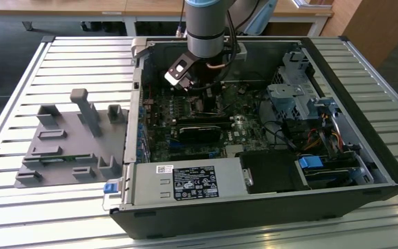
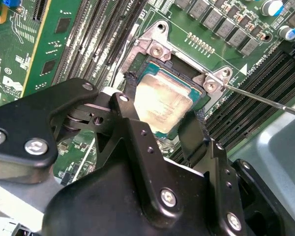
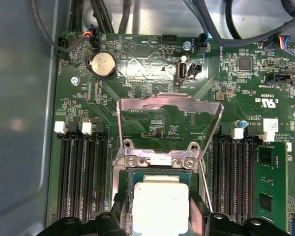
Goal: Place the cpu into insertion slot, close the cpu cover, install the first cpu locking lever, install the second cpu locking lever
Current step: 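Place the cpu into insertion slot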
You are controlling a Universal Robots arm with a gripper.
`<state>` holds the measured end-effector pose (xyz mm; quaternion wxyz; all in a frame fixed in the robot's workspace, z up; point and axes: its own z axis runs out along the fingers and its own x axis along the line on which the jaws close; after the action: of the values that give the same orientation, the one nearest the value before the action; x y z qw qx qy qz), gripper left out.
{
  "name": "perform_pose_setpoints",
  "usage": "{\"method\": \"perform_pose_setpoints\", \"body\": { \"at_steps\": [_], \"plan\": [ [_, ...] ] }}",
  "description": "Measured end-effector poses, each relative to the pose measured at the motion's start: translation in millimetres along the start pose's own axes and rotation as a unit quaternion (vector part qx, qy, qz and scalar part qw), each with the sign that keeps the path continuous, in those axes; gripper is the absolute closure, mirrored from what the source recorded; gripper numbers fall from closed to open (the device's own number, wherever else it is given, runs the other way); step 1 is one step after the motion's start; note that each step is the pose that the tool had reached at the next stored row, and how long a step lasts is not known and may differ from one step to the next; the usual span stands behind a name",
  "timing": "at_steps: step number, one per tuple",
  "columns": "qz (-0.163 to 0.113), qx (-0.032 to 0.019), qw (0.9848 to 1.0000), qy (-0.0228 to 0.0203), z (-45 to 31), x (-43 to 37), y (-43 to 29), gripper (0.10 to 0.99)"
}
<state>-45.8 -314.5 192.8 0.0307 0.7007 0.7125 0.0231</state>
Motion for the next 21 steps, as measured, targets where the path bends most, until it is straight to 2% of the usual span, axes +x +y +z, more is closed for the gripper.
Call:
{"method": "perform_pose_setpoints", "body": {
  "at_steps": [4,9,12,13,14,16,17,19,20,21],
  "plan": [
    [0.000,0.0000,1.0000,0.0001,0.0,0.4,0.0,0.471],
    [0.000,0.0001,1.0000,0.0001,-11.0,0.3,0.8,0.471],
    [0.000,0.0001,1.0000,-0.0001,-12.0,-1.7,0.9,0.486],
    [0.000,0.0001,1.0000,-0.0001,-12.0,-2.6,0.9,0.549],
    [0.000,0.0001,1.0000,-0.0001,-12.0,-3.3,0.9,0.549],
    [0.000,0.0001,1.0000,-0.0001,-12.3,-4.4,0.9,0.667],
    [0.000,0.0004,1.0000,-0.0003,-12.9,-4.6,1.0,0.667],
    [0.000,0.0014,1.0000,-0.0001,-14.3,-4.7,1.5,0.784],
    [0.000,0.0021,1.0000,-0.0001,-15.0,-4.8,1.9,0.784],
    [0.000,0.0030,1.0000,-0.0001,-15.6,-4.8,2.3,0.843]
  ]
}}
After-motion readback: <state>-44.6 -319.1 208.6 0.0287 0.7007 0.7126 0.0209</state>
